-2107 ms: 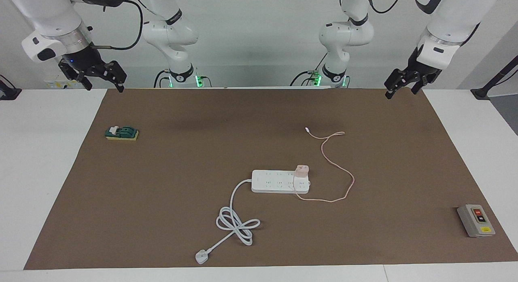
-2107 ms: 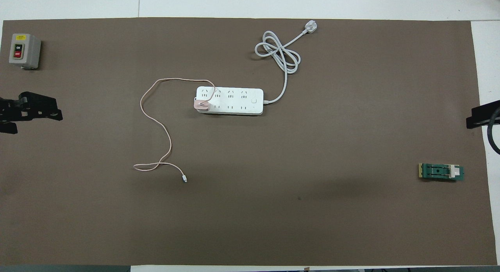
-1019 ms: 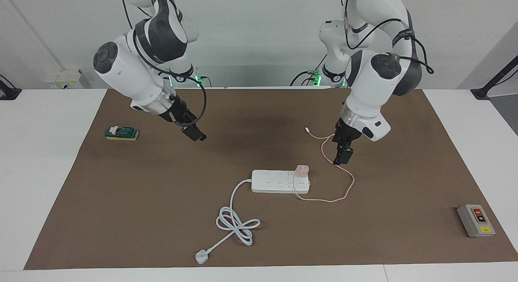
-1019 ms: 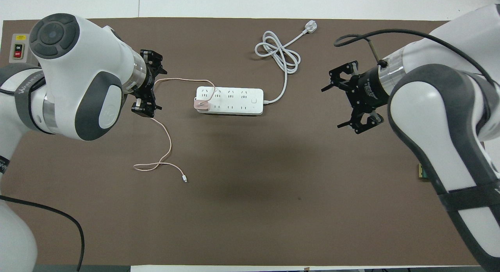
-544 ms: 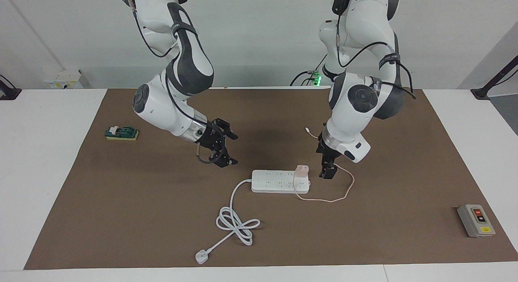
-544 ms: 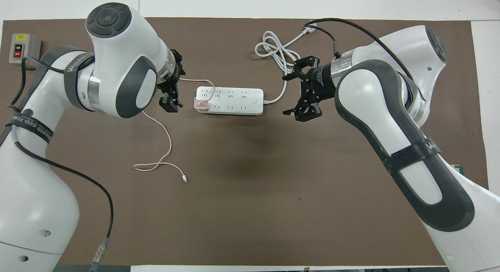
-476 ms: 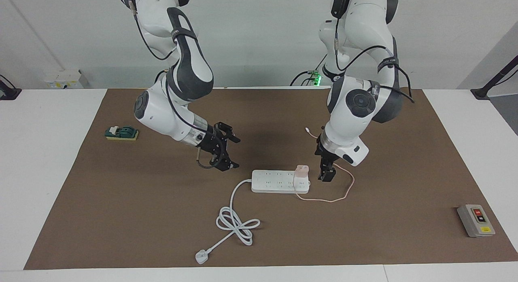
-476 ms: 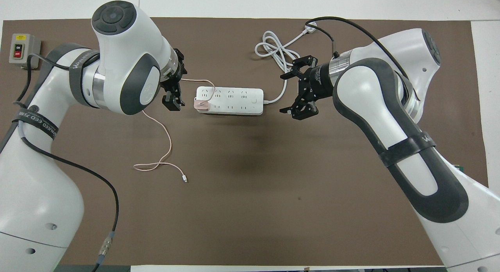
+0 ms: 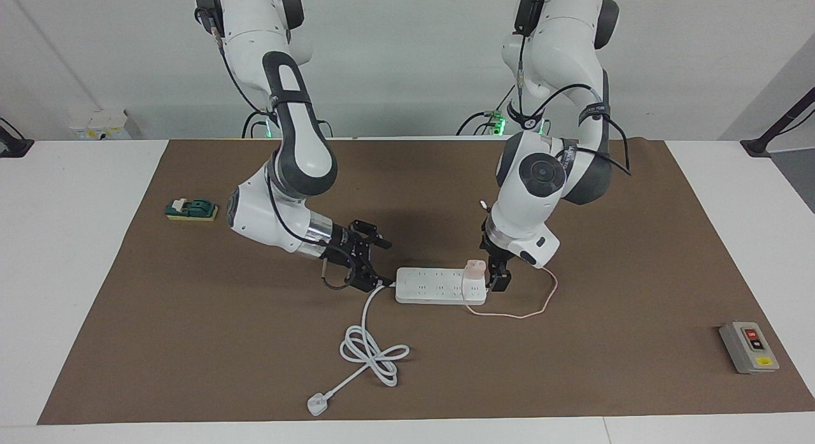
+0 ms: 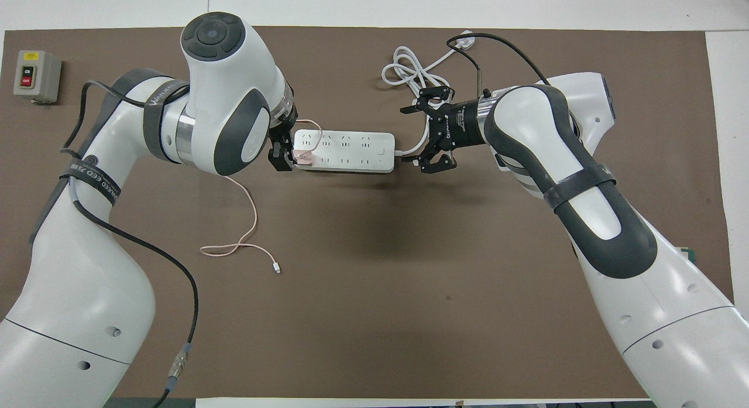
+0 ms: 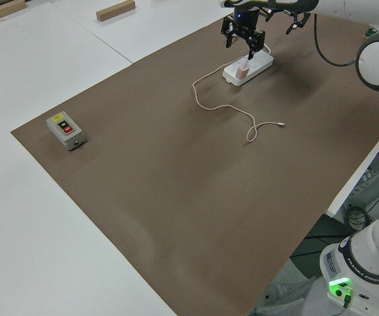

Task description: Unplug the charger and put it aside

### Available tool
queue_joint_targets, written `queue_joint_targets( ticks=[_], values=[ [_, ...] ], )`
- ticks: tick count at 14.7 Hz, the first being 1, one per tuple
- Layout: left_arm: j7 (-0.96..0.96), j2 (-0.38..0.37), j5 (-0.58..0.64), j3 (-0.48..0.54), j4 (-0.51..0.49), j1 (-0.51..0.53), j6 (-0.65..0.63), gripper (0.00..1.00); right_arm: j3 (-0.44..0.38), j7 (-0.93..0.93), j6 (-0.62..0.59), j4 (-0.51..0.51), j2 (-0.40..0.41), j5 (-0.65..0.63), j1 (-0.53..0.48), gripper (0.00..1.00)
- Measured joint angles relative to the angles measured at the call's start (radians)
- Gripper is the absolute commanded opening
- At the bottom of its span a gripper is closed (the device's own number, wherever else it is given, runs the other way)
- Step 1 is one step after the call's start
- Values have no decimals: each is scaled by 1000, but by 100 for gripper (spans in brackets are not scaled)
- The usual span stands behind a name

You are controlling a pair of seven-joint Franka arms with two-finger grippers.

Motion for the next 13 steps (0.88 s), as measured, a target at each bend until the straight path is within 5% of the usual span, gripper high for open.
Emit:
queue_joint_targets(
  ticks=[13],
  values=[
    [-66, -17, 32, 5, -141, -13, 146, 98, 0, -103, 101, 43, 155, 132, 93, 100]
  ],
)
